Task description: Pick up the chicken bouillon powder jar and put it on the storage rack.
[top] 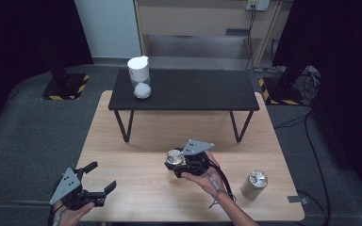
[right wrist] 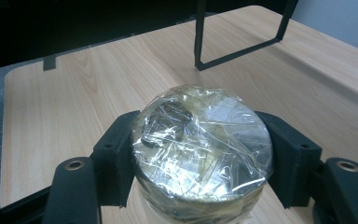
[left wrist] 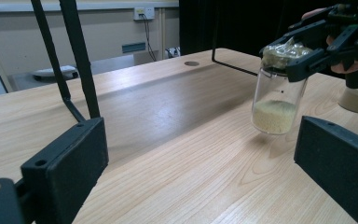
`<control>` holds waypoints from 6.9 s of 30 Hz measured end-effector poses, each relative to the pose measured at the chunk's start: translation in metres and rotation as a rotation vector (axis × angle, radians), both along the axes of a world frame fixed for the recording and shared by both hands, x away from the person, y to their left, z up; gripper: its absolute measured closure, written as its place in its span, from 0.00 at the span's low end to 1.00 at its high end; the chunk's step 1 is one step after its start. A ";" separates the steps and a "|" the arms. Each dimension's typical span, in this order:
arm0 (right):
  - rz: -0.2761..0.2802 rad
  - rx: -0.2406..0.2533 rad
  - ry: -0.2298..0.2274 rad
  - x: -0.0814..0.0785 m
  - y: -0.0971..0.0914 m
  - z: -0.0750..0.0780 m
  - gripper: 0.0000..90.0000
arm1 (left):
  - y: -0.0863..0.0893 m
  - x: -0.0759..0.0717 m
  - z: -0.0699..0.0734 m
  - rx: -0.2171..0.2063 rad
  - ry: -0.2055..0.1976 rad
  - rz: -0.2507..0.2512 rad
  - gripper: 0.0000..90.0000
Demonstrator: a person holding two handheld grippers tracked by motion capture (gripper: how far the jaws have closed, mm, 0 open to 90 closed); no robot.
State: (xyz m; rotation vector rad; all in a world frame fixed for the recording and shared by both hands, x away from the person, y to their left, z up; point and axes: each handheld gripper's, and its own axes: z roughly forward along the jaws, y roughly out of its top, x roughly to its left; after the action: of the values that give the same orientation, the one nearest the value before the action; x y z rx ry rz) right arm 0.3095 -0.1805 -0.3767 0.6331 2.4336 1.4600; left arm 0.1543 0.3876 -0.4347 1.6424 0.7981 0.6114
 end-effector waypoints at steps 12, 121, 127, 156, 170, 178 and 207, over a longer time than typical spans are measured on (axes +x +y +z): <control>-0.026 0.002 0.006 0.002 -0.022 0.030 0.39 | 0.000 0.000 0.000 -0.004 0.001 0.004 0.02; -0.369 0.002 -0.052 0.125 0.031 0.191 0.39 | 0.004 0.002 -0.003 -0.030 0.009 -0.005 0.02; -0.373 -0.005 -0.047 0.129 0.036 0.187 0.39 | 0.004 0.002 -0.003 -0.031 0.009 -0.007 0.02; -0.379 0.016 -0.030 0.134 0.034 0.171 0.39 | 0.004 0.003 -0.003 -0.031 0.012 -0.013 0.02; -0.387 0.043 -0.056 0.129 0.033 0.170 0.20 | 0.004 0.002 -0.003 -0.031 0.008 -0.013 0.02; -0.380 0.053 -0.065 0.125 0.030 0.180 0.10 | 0.004 0.002 -0.003 -0.031 0.006 -0.011 0.02; -0.210 0.102 -0.173 0.064 -0.011 0.224 0.07 | 0.002 0.002 -0.002 -0.023 0.008 -0.010 0.03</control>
State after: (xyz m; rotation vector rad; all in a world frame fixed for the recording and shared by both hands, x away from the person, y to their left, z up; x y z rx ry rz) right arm 0.3739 -0.1915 -0.1526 0.7258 2.1053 1.4925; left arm 0.1564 0.3901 -0.4370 1.6281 0.7991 0.5870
